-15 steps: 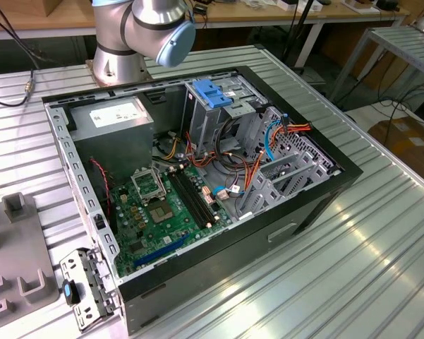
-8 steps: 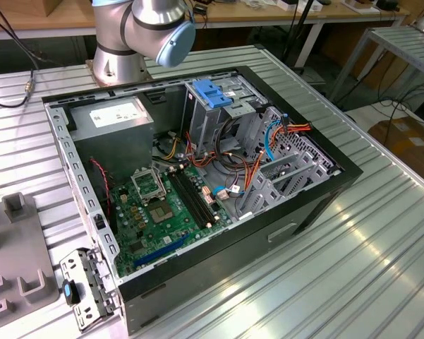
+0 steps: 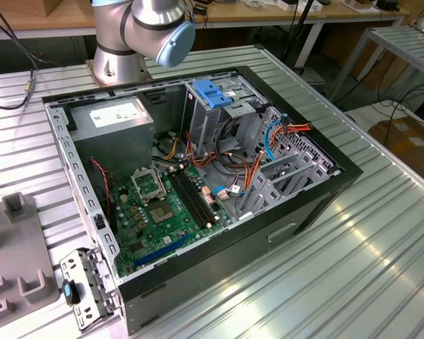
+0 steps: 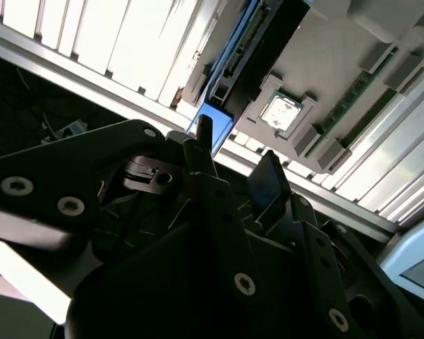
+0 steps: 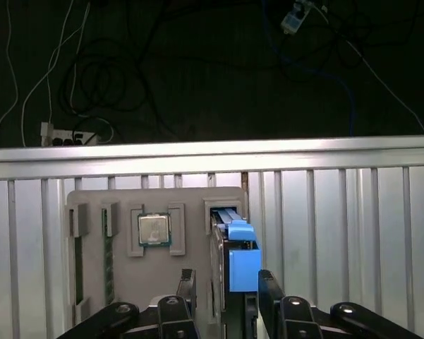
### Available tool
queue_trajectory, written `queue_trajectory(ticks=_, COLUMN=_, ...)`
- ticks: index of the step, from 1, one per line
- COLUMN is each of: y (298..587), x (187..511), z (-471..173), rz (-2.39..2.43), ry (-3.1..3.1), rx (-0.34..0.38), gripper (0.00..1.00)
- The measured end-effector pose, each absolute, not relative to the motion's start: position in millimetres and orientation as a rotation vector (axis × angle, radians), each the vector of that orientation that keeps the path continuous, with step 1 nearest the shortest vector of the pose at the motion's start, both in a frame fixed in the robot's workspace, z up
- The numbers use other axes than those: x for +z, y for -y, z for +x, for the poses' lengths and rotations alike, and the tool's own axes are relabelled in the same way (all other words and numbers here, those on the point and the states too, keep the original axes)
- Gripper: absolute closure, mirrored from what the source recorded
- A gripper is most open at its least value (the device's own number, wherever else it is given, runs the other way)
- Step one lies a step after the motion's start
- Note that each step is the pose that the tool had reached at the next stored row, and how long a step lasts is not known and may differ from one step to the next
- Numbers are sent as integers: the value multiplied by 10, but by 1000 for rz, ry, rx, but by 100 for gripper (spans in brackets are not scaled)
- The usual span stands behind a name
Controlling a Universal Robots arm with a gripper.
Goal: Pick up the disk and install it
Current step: 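Pick up the disk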
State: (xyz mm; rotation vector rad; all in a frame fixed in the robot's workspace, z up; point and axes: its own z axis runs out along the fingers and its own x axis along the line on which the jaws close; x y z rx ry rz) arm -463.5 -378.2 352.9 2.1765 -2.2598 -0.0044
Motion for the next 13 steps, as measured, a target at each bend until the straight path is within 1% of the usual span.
queue_trajectory(ticks=5, y=3768, x=3441, z=-4636, rz=2177, ry=2259, rx=-4, gripper=51)
queue_trajectory(ticks=6, y=3763, x=3430, z=-4635, rz=2177, ry=2259, rx=-4, gripper=44)
queue_trajectory(ticks=13, y=3735, x=3305, z=-4640, rz=2177, ry=2259, rx=-4, gripper=44)
